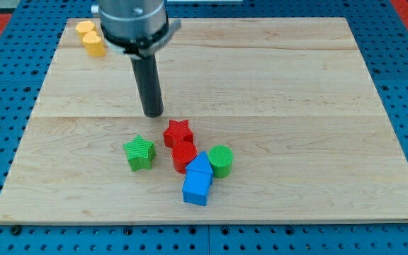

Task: Slide the yellow heart and yellow hexagon a bit right

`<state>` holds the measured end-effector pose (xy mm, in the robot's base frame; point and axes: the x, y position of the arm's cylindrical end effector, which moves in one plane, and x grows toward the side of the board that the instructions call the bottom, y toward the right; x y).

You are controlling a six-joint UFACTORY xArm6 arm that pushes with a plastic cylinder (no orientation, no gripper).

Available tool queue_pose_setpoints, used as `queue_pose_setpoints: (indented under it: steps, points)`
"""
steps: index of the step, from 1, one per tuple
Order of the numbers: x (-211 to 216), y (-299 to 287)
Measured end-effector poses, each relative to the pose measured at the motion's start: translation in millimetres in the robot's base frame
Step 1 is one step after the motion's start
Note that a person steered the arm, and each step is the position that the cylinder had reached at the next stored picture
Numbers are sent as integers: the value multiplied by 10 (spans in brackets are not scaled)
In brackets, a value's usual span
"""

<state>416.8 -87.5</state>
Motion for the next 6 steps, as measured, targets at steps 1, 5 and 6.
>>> queue_pose_setpoints:
  steps: [1,5,6]
  points:
    - [-841,-47]
    - [-1584,-1773]
    - [-1260,-1301]
